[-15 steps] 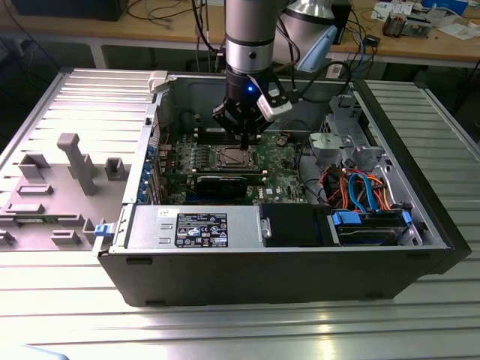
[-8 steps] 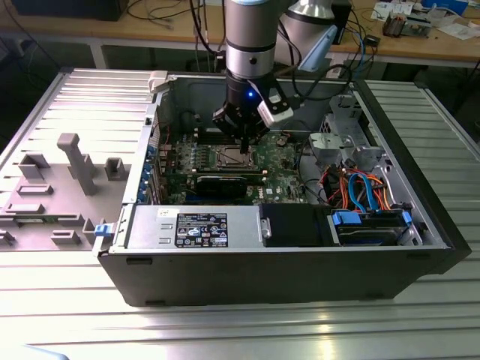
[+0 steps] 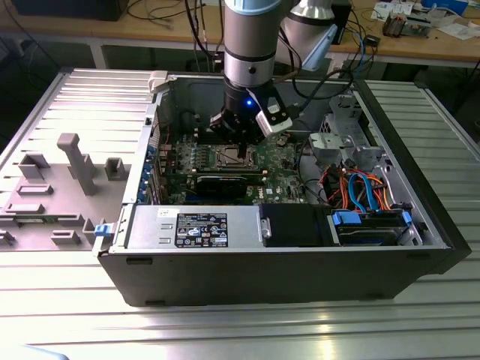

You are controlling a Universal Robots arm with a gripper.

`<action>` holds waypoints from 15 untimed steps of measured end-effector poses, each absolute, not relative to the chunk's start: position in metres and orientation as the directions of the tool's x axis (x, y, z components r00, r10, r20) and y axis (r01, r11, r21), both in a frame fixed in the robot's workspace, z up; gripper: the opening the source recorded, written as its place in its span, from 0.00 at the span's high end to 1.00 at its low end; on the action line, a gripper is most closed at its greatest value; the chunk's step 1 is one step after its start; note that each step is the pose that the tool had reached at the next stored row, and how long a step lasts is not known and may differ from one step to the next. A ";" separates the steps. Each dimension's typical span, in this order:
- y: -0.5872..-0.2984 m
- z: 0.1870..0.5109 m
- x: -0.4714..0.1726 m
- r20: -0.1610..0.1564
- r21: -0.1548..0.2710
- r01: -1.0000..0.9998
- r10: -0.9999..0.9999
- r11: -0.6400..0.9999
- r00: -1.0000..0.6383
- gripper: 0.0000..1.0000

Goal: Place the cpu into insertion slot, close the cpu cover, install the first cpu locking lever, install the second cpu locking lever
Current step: 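Install the second cpu locking lever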

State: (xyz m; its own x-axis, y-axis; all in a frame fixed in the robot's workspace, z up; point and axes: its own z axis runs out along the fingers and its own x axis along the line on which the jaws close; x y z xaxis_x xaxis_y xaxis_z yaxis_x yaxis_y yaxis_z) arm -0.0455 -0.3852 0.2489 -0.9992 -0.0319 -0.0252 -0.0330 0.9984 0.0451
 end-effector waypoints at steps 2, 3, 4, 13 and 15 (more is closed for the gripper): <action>-0.385 0.249 -0.046 -0.025 0.045 -0.033 -0.032 0.998 -0.999 0.89; -0.385 0.249 -0.046 -0.025 0.045 -0.033 -0.032 0.998 -0.999 0.89; -0.385 0.249 -0.046 -0.025 0.045 -0.033 -0.032 0.998 -0.999 0.89; -0.397 0.249 -0.046 -0.026 0.062 -0.033 -0.031 0.998 -0.999 0.89; -0.401 0.249 -0.048 -0.026 0.077 -0.033 -0.031 0.997 -0.999 0.89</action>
State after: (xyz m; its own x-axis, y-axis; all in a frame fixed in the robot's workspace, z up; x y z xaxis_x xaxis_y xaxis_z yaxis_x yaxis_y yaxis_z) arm -0.0479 -0.4014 0.2485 -0.9992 -0.0306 -0.0261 -0.0326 0.9965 0.0766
